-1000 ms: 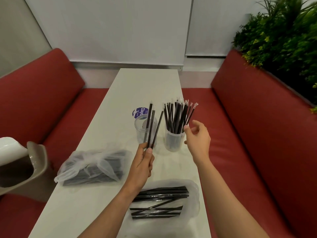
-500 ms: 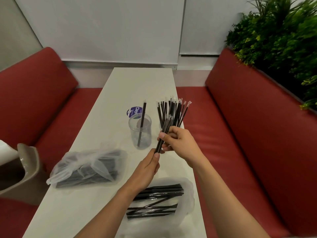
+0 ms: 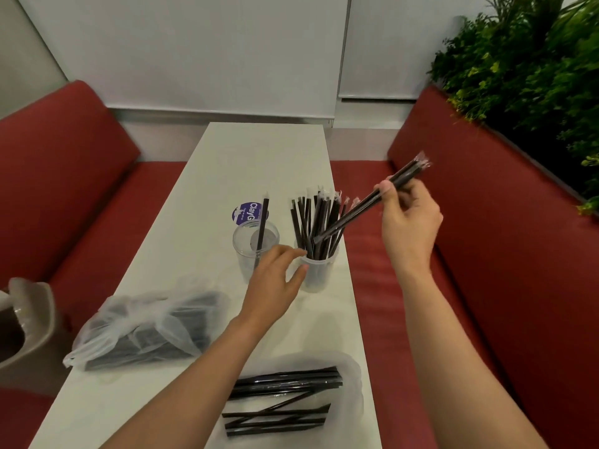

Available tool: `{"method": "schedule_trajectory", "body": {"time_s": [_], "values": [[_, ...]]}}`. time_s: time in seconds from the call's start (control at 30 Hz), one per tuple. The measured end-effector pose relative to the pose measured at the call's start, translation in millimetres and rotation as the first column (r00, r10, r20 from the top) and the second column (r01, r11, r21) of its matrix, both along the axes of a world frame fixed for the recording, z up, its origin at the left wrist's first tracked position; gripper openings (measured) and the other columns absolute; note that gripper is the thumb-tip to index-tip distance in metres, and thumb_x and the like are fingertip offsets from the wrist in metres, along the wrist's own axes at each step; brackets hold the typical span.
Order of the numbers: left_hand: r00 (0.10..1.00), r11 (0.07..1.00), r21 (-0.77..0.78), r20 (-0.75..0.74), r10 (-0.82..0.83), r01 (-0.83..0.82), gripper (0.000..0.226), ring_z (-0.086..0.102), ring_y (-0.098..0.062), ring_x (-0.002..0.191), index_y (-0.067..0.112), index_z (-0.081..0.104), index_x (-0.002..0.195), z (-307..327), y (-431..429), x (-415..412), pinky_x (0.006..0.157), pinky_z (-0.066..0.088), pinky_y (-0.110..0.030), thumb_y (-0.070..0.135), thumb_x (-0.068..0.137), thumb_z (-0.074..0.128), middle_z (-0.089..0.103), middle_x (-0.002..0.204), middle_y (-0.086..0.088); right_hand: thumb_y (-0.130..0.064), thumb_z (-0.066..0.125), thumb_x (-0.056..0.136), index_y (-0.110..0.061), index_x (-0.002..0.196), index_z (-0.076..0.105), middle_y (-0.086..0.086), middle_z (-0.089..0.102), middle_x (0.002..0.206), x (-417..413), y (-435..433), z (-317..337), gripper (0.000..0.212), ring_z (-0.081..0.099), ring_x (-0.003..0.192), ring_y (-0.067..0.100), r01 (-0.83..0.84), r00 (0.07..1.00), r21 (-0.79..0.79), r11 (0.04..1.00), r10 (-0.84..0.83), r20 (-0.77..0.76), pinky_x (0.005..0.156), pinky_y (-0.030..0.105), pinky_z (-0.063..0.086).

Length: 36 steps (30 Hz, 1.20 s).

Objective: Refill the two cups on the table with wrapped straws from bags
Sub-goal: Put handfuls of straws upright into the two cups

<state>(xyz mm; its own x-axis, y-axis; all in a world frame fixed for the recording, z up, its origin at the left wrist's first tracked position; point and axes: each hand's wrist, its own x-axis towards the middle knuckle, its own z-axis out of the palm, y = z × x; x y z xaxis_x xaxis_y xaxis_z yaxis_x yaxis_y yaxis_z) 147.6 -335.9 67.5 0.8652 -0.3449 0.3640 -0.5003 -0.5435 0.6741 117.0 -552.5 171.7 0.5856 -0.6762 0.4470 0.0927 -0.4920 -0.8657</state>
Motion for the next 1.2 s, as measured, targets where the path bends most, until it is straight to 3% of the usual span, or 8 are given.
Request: {"method": "schedule_trajectory", "body": {"time_s": [0.3, 0.43, 0.5, 0.6, 0.73, 0.9, 1.1, 1.2], "values": [[0.979, 0.934, 0.356, 0.181, -0.094, 0.024, 0.019, 0.066, -0.02, 0.102, 0.022, 0.077, 0.115, -24.0, -18.3, 30.5, 0.065, 0.057, -0.036, 0.025, 0.099, 0.067, 0.071, 0.111, 0.005, -0.034, 0.069, 0.097, -0.01, 0.08, 0.063, 0.0, 0.062, 0.075, 47.8, 14.7, -88.7, 0.03, 0.058, 0.075, 0.023, -0.336, 0.788, -0.147, 0.93, 0.192, -0.585, 0.066, 0.036, 0.041], [0.978, 0.925, 0.38, 0.187, -0.091, 0.014, 0.018, 0.067, -0.019, 0.1, 0.023, 0.077, 0.113, -23.8, -19.4, 33.4, 0.061, 0.055, -0.034, 0.023, 0.098, 0.068, 0.071, 0.108, 0.004, -0.03, 0.079, 0.091, -0.016, 0.097, 0.074, -0.007, 0.07, 0.07, 50.0, 17.9, -93.1, 0.016, 0.064, 0.075, 0.012, -0.249, 0.831, -0.003, 0.968, 0.212, -0.515, 0.077, 0.033, 0.054], [0.981, 0.917, 0.398, 0.169, -0.1, 0.025, 0.02, 0.065, -0.018, 0.103, 0.023, 0.076, 0.117, -20.2, -20.5, 34.2, 0.063, 0.056, -0.035, 0.024, 0.101, 0.063, 0.07, 0.111, 0.004, -0.028, 0.083, 0.088, -0.016, 0.124, 0.072, -0.01, 0.074, 0.081, 44.7, 21.0, -91.6, 0.039, 0.063, 0.081, -0.003, -0.229, 0.841, 0.104, 0.968, 0.251, -0.479, 0.079, 0.007, 0.047], [0.984, 0.91, 0.411, 0.135, -0.117, 0.052, 0.023, 0.063, -0.018, 0.107, 0.023, 0.073, 0.121, -15.1, -19.9, 32.7, 0.067, 0.058, -0.037, 0.025, 0.103, 0.059, 0.068, 0.116, 0.004, -0.024, 0.081, 0.091, -0.014, 0.135, 0.067, -0.011, 0.075, 0.093, 36.0, 25.8, -92.5, 0.047, 0.069, 0.087, -0.004, -0.223, 0.872, 0.154, 0.963, 0.268, -0.409, 0.082, 0.001, 0.047], [0.987, 0.892, 0.444, 0.082, -0.141, 0.091, 0.029, 0.061, -0.017, 0.115, 0.023, 0.067, 0.13, -10.6, -18.7, 29.0, 0.073, 0.059, -0.039, 0.025, 0.105, 0.054, 0.063, 0.126, 0.004, -0.019, 0.075, 0.095, -0.014, 0.125, 0.074, -0.01, 0.077, 0.095, 25.2, 27.2, -91.8, 0.031, 0.071, 0.082, -0.01, -0.223, 0.904, 0.138, 0.965, 0.258, -0.342, 0.091, 0.014, 0.056], [0.987, 0.902, 0.416, 0.048, -0.152, 0.118, 0.031, 0.06, -0.02, 0.116, 0.021, 0.065, 0.132, -1.9, -10.7, 17.2, 0.078, 0.058, -0.04, 0.021, 0.103, 0.056, 0.061, 0.13, 0.002, -0.02, 0.076, 0.094, -0.017, 0.099, 0.078, -0.006, 0.078, 0.077, 7.8, 29.7, -79.6, 0.006, 0.075, 0.072, 0.005, -0.21, 0.92, 0.146, 0.967, 0.246, -0.306, 0.083, 0.036, 0.064], [0.999, 0.978, 0.203, -0.018, -0.043, 0.046, 0.017, 0.062, -0.011, 0.085, 0.022, 0.07, 0.114, -1.2, 47.8, -41.0, 0.077, 0.055, -0.036, 0.025, 0.098, 0.064, 0.064, 0.104, 0.008, -0.021, 0.075, 0.095, -0.019, 0.089, 0.076, -0.005, 0.075, 0.07, -57.9, 62.2, -91.6, 0.006, 0.075, 0.065, 0.014, -0.274, 0.894, 0.176, 0.946, 0.318, -0.317, 0.073, 0.042, 0.065], [0.992, 0.971, 0.239, -0.125, 0.018, 0.013, 0.003, 0.057, -0.008, 0.07, 0.028, 0.066, 0.097, -23.3, 92.8, -90.8, 0.07, 0.052, -0.036, 0.028, 0.095, 0.068, 0.059, 0.081, 0.013, -0.022, 0.076, 0.093, -0.023, 0.088, 0.077, -0.01, 0.075, 0.074, -102.3, 97.2, -116.3, 0.005, 0.073, 0.068, 0.01, -0.388, 0.804, 0.212, 0.897, 0.442, -0.398, 0.071, 0.031, 0.062]]}}
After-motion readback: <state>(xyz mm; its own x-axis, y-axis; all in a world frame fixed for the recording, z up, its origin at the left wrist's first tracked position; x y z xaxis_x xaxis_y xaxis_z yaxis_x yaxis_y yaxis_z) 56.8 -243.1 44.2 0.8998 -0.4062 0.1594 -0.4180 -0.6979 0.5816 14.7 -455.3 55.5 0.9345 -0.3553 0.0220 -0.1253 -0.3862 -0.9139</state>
